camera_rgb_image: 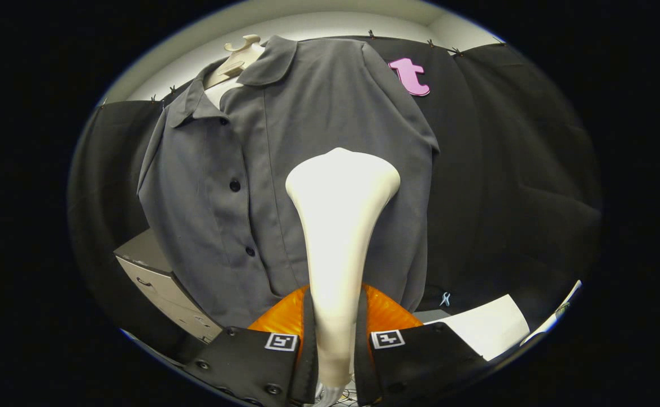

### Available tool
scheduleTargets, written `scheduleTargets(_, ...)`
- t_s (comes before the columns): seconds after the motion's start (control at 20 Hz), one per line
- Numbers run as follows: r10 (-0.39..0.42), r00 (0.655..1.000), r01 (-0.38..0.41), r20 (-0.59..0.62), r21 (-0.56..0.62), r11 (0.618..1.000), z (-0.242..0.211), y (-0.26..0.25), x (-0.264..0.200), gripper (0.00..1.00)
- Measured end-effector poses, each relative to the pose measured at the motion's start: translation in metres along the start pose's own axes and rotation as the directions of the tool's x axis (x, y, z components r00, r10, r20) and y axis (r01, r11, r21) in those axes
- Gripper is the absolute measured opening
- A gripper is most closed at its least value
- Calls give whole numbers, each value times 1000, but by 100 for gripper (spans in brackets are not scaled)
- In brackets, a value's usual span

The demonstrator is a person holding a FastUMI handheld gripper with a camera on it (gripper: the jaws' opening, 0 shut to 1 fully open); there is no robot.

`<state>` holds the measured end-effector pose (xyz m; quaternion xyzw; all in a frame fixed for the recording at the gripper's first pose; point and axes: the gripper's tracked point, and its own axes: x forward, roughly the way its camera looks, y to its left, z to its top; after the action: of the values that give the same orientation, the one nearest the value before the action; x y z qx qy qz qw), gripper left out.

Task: Iron the clothes twice with a garment steamer, once on the left side and once on the right side.

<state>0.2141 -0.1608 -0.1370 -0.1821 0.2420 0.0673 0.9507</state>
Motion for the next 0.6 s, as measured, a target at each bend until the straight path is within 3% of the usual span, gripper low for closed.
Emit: scheduleTargets(0.6,-4,996,3,-93,-19,1000,-79,-16,4,34)
